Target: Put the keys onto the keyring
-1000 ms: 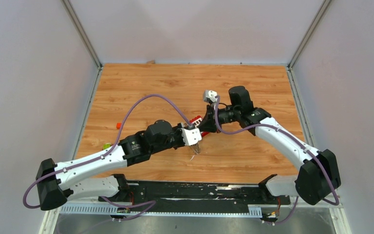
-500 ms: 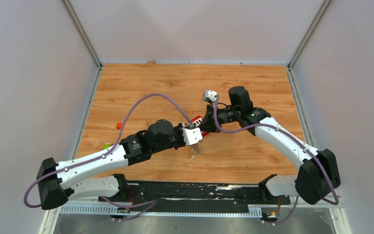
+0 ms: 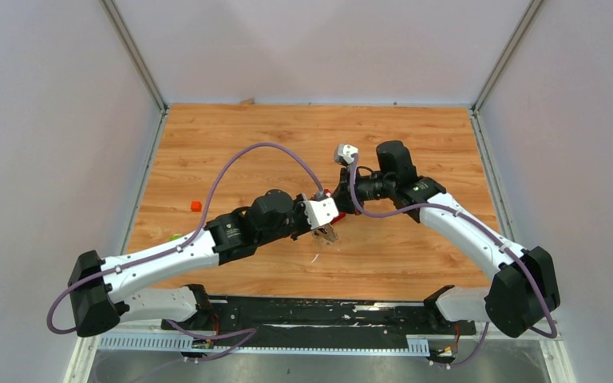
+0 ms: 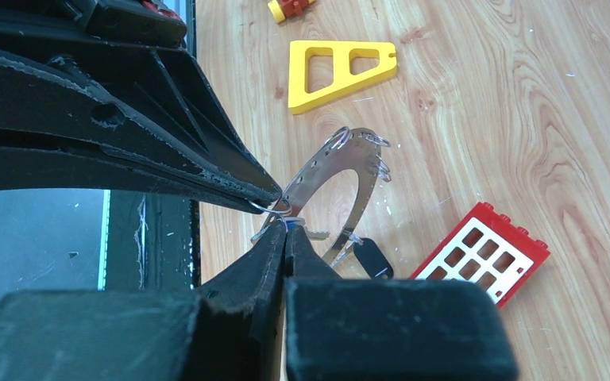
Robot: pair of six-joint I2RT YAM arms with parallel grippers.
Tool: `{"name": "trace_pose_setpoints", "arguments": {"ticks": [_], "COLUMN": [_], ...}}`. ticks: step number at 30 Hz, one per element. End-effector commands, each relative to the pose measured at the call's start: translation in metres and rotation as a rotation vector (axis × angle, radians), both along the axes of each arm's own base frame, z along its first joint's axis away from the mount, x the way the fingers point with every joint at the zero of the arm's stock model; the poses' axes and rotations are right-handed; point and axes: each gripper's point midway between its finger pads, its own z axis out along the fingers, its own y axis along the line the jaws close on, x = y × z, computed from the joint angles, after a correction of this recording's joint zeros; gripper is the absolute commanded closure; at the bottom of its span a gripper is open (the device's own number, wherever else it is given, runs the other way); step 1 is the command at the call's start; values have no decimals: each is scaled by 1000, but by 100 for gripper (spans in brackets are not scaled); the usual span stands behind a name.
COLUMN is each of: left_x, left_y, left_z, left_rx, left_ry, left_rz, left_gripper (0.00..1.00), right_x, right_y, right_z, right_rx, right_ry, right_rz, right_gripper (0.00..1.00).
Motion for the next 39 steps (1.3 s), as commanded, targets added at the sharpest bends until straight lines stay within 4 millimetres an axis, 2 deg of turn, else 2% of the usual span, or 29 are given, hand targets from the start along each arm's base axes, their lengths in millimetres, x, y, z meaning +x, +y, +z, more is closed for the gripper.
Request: {"name": "trace_pose_setpoints", "arguments": {"ticks": [1, 28, 39], "left_x": [-6, -5, -12], "left_y": [-27, -34, -21], "left_z": [46, 47, 48], "left_rx": [-163, -174, -192], "left_ry": [-4, -13, -28], "left_rz": [-45, -61, -99], "left_gripper": [100, 100, 100], "right_x": [20, 24, 26], "right_y": [2, 12, -5], "right_z": [16, -3, 5], "right_rx": [28, -2, 44], "right_ry": [-89, 21, -12], "right_rz": [-67, -97, -80], "right_gripper": [100, 100, 100]}}
